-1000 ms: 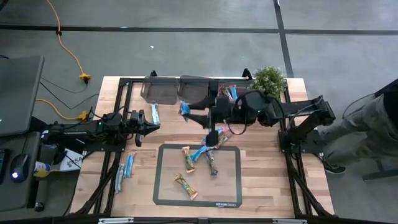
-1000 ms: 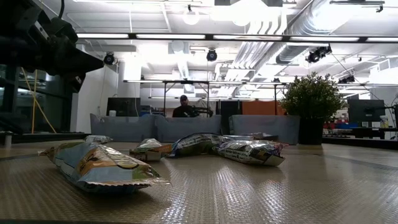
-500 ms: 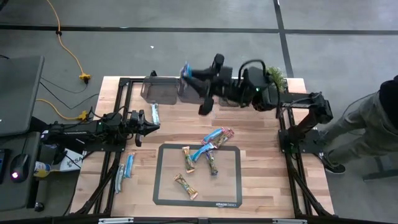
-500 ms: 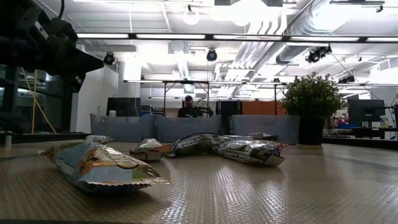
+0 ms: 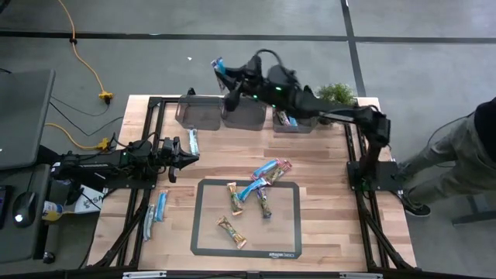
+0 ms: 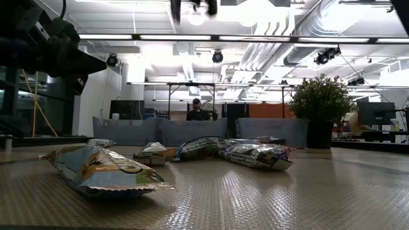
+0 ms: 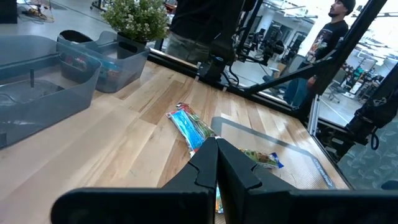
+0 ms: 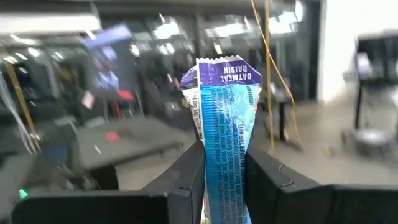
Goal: Pick and place Granola Bars by type
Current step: Put the blue granola bar into the middle black bin
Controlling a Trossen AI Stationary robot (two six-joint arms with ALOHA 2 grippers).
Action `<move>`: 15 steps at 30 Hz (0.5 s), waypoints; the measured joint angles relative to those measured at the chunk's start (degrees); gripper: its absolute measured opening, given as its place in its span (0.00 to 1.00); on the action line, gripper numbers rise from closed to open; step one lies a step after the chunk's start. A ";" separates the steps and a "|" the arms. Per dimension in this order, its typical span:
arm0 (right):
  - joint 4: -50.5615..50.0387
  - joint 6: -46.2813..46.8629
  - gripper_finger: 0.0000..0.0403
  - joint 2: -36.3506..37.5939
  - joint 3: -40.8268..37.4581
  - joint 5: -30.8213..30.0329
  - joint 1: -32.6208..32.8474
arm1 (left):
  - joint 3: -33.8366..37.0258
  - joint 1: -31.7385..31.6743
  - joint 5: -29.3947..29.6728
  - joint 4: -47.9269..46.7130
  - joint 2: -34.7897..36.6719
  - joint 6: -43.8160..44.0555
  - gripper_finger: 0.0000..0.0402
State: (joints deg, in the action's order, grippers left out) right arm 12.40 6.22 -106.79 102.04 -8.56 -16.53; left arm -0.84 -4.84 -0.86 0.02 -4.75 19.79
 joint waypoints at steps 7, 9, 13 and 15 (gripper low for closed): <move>-12.49 3.95 0.19 -4.92 -0.01 2.43 -6.01 | 0.00 0.00 0.00 -0.01 0.00 0.00 0.00; -15.34 4.13 0.19 -5.73 -0.02 4.24 -7.49 | 0.02 -0.02 0.00 0.01 0.00 0.01 0.00; -21.07 3.80 0.19 -6.16 -0.04 8.36 -9.91 | 0.00 0.00 0.00 -0.01 0.00 0.00 0.00; -23.83 2.44 0.19 -6.16 -0.04 9.23 -10.88 | 0.00 -0.02 0.00 0.01 0.00 0.01 0.00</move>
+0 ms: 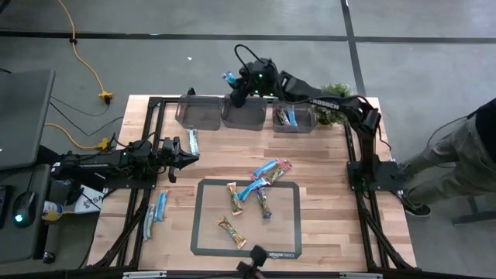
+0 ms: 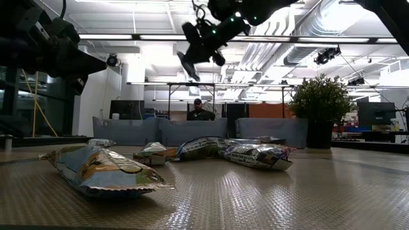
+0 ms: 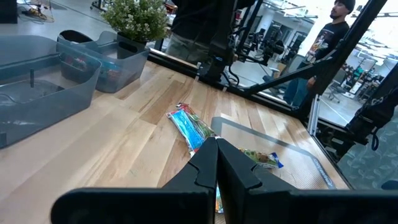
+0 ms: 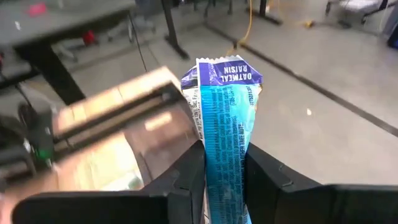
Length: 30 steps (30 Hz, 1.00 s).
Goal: Pick and place Granola Bars by type
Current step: Put the blue granola bar into the middle black bin
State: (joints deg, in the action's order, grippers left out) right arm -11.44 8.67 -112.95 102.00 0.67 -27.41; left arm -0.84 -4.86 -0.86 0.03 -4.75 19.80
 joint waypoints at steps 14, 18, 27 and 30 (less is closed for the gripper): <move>-16.98 -11.72 0.19 -0.55 0.00 10.19 -3.44 | 0.01 0.01 0.00 -0.01 0.00 0.00 0.00; -17.46 -15.10 0.19 -2.23 0.00 12.55 -3.17 | 0.00 -0.01 0.00 -0.02 0.00 -0.01 0.00; -17.62 -16.68 0.19 -7.31 -0.02 13.13 -2.04 | 0.01 0.00 0.00 -0.01 0.00 0.01 0.00; -17.91 -16.68 0.19 -8.50 -0.02 11.15 -2.26 | 0.00 0.00 0.00 -0.02 0.00 -0.01 0.00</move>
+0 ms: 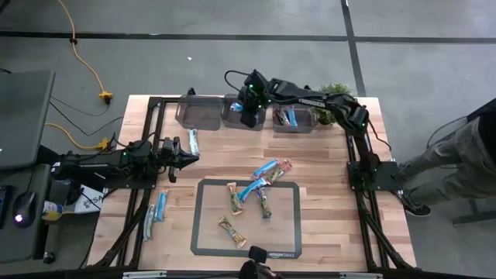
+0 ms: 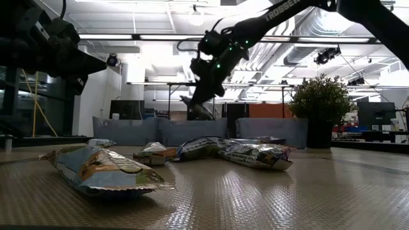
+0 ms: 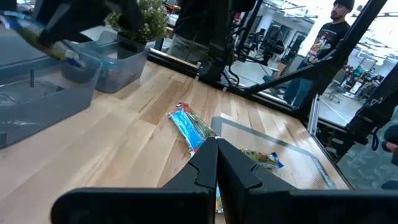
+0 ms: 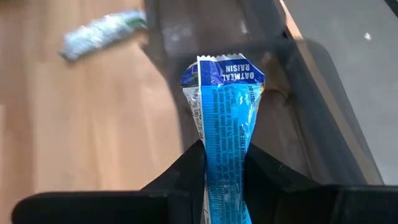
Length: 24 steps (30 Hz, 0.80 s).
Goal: Pick and place Granola Bars by type
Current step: Put the blue granola bar into the middle black bin
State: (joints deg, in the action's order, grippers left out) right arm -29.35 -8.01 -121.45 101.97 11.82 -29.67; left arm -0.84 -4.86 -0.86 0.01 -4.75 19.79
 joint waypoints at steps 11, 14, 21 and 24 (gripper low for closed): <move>-3.33 0.09 0.19 -0.56 -0.02 -2.08 -1.62 | 0.00 0.00 0.00 0.02 0.00 0.00 0.00; -6.04 -1.75 0.19 -0.92 -0.02 -2.38 -1.44 | 0.00 0.00 0.00 0.02 0.00 0.00 0.00; -9.14 -2.37 0.19 -1.07 -0.02 -2.02 -1.35 | 0.01 0.00 0.00 0.02 0.00 0.00 0.00; -10.86 -2.53 0.19 -1.07 -0.02 -2.04 -1.35 | 0.00 0.02 0.00 0.02 0.00 0.00 0.00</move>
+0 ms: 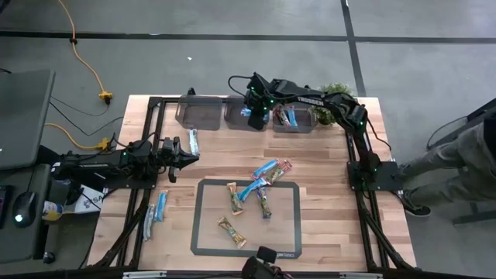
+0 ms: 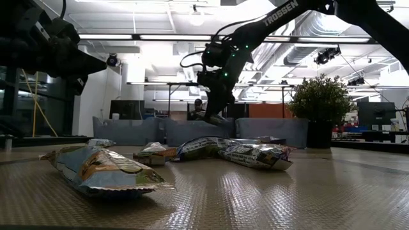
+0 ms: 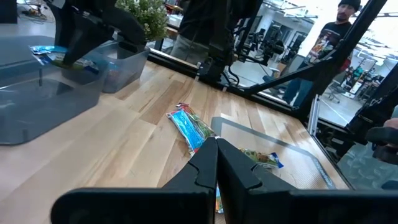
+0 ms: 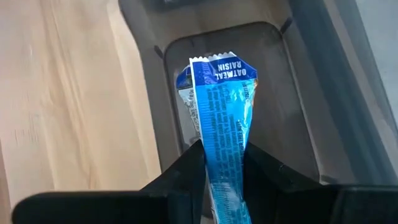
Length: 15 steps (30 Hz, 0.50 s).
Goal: Pick and place Granola Bars by type
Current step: Put the blue granola bar into the middle black bin, then put the red granola bar into the right black bin
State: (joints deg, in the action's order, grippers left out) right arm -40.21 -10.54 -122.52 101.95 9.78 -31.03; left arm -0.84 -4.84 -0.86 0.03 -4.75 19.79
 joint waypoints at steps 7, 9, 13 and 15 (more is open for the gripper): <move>0.46 -0.43 0.24 0.00 -0.01 1.65 0.04 | 0.00 -0.02 0.00 -0.01 0.00 0.02 0.00; 0.85 -0.47 0.27 0.00 -0.02 2.66 0.04 | 0.02 0.00 0.00 -0.02 0.00 0.02 0.00; 1.60 -0.46 0.35 0.00 0.00 2.72 0.25 | 0.00 0.00 0.00 -0.02 0.00 0.02 0.00; 2.13 -0.96 0.39 0.00 -0.01 3.11 0.50 | 0.00 -0.01 0.00 -0.01 0.00 0.00 0.00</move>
State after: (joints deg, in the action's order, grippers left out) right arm -38.08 -11.50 -122.52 101.95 12.89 -30.52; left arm -0.84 -4.85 -0.86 0.02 -4.75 19.79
